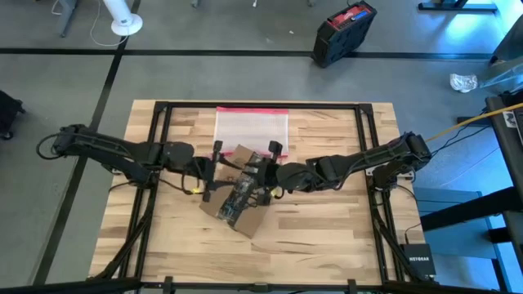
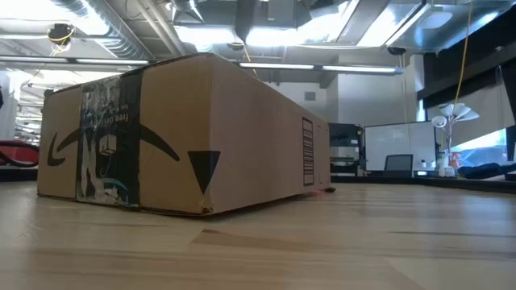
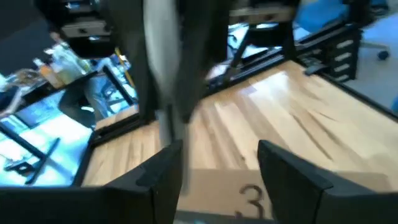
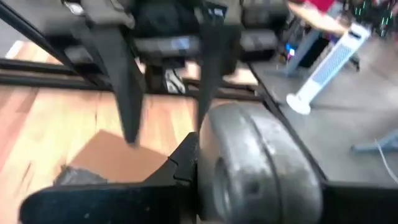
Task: Unpack boxes
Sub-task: Open the cardboard box using the gray cutter
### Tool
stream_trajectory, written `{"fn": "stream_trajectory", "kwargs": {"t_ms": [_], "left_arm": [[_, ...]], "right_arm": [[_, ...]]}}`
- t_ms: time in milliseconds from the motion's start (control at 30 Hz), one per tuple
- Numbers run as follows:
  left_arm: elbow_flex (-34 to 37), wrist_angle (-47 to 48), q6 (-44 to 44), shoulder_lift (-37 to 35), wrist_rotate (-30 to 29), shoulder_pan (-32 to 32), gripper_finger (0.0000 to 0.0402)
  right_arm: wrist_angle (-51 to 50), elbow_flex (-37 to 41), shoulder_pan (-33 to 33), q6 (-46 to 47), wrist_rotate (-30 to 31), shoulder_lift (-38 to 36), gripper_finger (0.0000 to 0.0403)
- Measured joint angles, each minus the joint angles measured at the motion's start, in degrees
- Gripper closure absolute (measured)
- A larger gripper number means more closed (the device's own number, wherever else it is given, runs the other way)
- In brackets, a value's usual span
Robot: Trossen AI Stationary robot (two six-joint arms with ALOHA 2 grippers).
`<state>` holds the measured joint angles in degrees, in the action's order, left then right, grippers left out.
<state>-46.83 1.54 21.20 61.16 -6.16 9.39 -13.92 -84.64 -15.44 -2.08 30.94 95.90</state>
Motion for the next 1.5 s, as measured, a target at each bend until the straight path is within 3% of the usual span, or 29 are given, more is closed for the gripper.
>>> {"fn": "stream_trajectory", "kwargs": {"t_ms": [200, 367, 700, 1100, 1500], "left_arm": [[0.0, 15.6, -8.4, -5.7, -0.8, 0.5, 0.0205], [2.6, 25.0, -18.1, -6.0, -1.0, 1.6, 0.0205], [11.6, 24.5, -31.1, -4.5, -0.1, 11.8, 0.0205], [12.3, 24.9, -42.0, -4.4, -1.1, 21.8, 0.0205], [16.4, 22.4, -49.5, 3.9, -2.4, 24.1, 0.0205]], "right_arm": [[-8.6, 0.0, 0.0, 7.4, -0.3, 0.0, 0.0337], [-13.2, 0.0, 0.0, 12.0, -0.7, 0.0, 0.0337], [-20.6, 0.0, 0.2, 15.9, -0.2, 0.0, 0.0337], [-27.6, 0.0, 4.2, 17.6, 2.1, 2.2, 0.0337], [-29.7, 0.0, 8.1, 18.2, 5.2, 5.2, 0.0337]]}}
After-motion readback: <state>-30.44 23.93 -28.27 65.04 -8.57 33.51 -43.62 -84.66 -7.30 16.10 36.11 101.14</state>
